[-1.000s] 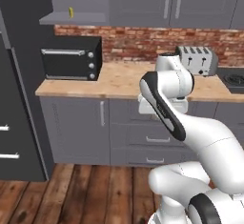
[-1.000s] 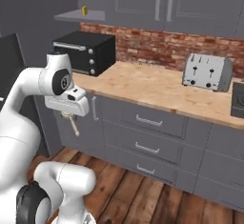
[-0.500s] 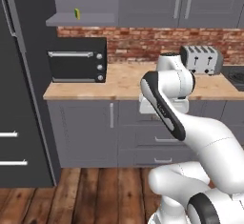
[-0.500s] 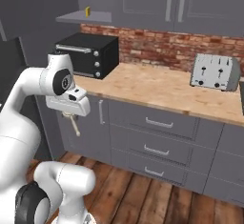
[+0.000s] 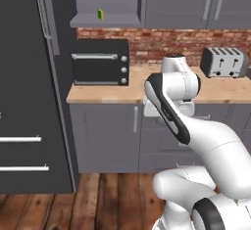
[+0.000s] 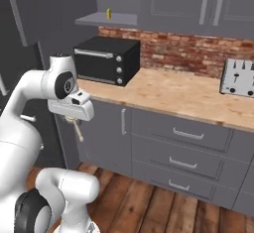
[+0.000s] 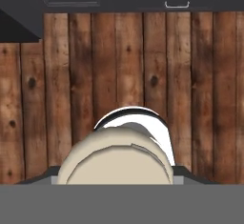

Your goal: Pick up the sponge and dish brush from the sink, and place them back in the cabinet, and close the cabinet door.

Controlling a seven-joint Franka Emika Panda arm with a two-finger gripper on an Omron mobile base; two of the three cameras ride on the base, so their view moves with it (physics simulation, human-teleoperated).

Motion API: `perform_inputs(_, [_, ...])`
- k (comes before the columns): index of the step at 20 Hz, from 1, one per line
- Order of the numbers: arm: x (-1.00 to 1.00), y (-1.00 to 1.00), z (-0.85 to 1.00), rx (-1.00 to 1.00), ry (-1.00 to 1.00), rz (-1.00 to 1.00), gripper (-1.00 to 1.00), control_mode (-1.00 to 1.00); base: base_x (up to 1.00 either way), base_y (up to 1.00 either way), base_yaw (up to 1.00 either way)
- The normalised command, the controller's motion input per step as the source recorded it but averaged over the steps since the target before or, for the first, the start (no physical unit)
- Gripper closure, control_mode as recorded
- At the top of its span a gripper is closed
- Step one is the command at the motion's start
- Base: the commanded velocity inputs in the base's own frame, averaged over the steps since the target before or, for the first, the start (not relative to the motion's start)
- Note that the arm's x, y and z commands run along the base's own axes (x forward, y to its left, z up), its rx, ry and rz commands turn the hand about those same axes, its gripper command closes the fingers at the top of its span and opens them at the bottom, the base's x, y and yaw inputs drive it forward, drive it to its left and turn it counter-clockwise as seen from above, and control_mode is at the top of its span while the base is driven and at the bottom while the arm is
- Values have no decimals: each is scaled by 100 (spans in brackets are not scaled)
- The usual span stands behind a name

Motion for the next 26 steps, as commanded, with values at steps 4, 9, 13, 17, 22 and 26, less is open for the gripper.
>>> perform_inputs(4, [0, 0, 0, 0, 0, 0, 100, 100, 49, 26, -9])
perform_inputs(9, [0, 0, 0, 0, 0, 0, 100, 100, 52, 19, -15])
perform_inputs(13, [0, 0, 0, 0, 0, 0, 100, 100, 52, 19, -20])
perform_inputs(17, [0, 0, 0, 0, 0, 0, 100, 100, 46, 25, -18])
perform_inputs(22, [0, 0, 0, 0, 0, 0, 100, 100, 36, 31, -3])
perform_inputs(26, [0, 0, 0, 0, 0, 0, 100, 100, 42, 30, 0])
